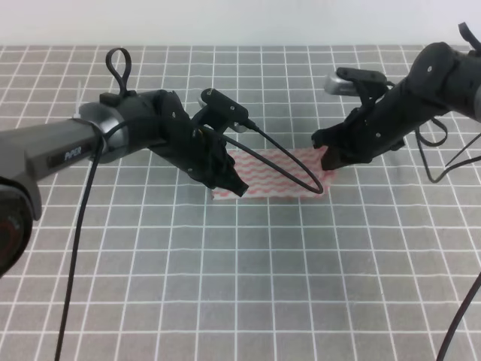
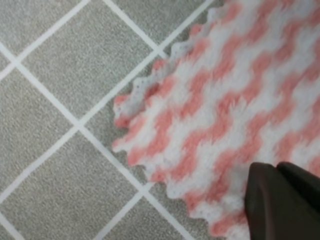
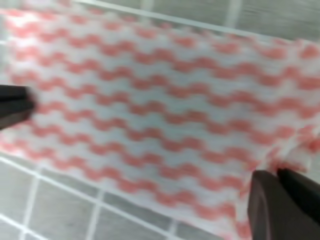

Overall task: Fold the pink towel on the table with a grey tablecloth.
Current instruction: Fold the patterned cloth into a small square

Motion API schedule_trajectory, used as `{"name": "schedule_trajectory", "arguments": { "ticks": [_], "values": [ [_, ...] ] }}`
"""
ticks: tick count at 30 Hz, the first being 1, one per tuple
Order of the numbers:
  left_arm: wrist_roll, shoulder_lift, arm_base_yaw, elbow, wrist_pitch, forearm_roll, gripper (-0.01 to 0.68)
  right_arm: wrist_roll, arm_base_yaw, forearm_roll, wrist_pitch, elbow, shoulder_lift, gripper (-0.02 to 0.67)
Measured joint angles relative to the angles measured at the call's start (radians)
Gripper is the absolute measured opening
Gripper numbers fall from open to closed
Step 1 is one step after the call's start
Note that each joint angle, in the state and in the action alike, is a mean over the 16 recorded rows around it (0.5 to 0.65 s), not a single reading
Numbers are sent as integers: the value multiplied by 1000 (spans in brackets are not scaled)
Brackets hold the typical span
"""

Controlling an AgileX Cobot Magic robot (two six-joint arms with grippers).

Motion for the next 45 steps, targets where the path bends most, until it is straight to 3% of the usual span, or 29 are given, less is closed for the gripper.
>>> {"name": "schedule_trajectory", "arguments": {
  "ticks": [29, 45],
  "values": [
    [-11, -83, 5, -48, 44, 1, 0, -90, 49, 96, 42, -97, 0, -16],
    [-49, -200, 58, -47, 102, 34, 0, -109, 99, 129, 14, -98, 2, -15]
  ]
}}
